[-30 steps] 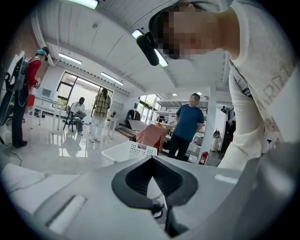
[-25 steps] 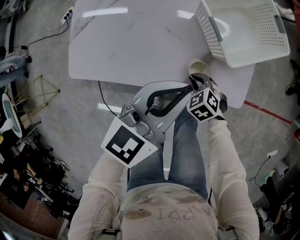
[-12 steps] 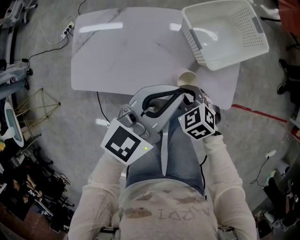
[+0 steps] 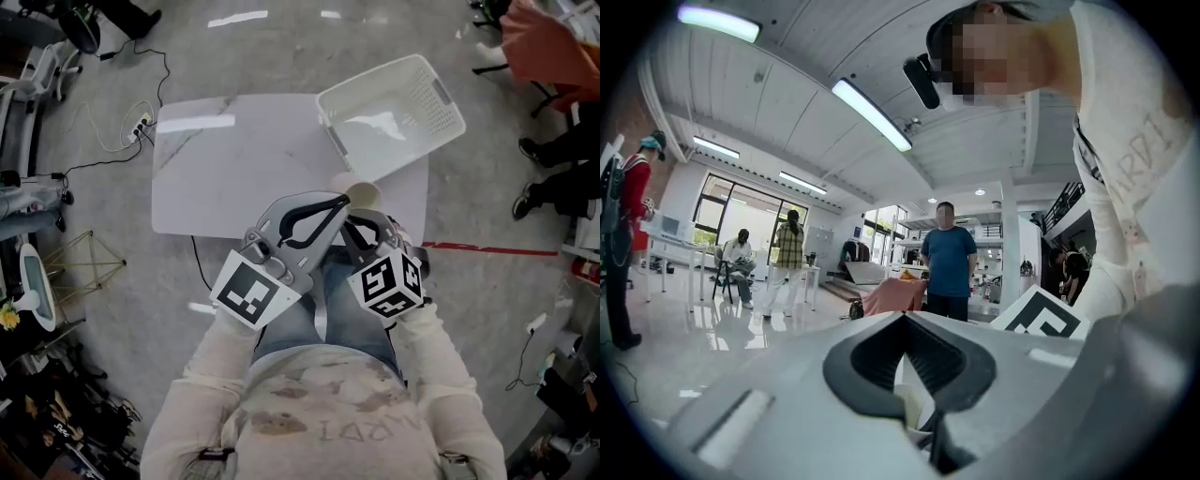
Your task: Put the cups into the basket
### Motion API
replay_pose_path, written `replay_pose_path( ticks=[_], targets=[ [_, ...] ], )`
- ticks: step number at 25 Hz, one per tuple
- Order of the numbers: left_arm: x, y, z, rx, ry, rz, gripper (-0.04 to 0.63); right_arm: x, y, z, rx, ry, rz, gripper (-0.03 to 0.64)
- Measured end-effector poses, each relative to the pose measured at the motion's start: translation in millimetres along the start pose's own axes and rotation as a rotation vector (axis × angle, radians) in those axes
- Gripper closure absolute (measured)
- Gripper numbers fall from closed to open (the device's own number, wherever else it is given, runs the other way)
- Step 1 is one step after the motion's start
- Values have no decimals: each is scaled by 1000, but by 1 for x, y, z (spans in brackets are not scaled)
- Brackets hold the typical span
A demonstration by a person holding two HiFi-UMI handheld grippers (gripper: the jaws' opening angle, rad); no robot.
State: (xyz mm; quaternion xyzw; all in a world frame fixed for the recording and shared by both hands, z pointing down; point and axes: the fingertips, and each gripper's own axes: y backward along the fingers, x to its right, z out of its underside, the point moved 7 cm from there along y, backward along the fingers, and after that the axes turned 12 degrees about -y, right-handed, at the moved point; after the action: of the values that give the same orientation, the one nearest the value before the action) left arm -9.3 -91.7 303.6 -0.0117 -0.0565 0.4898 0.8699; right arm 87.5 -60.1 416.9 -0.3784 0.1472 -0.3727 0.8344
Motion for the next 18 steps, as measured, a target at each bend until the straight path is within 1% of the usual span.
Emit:
replay_pose_path(
  ticks=[5, 10, 13, 18],
  targets=[
    [11, -33, -28, 23, -32, -9, 594, 41, 37, -6, 43, -2, 49, 571],
    [17, -64, -44, 33, -56, -41, 594, 79, 54, -8, 68, 16, 59, 571],
    [19, -80, -48, 34, -69, -52, 594, 98, 57, -7, 77, 31, 62, 571],
    [9, -89, -44, 23, -71, -64, 594, 116, 38, -11, 69, 33, 51, 571]
  ],
)
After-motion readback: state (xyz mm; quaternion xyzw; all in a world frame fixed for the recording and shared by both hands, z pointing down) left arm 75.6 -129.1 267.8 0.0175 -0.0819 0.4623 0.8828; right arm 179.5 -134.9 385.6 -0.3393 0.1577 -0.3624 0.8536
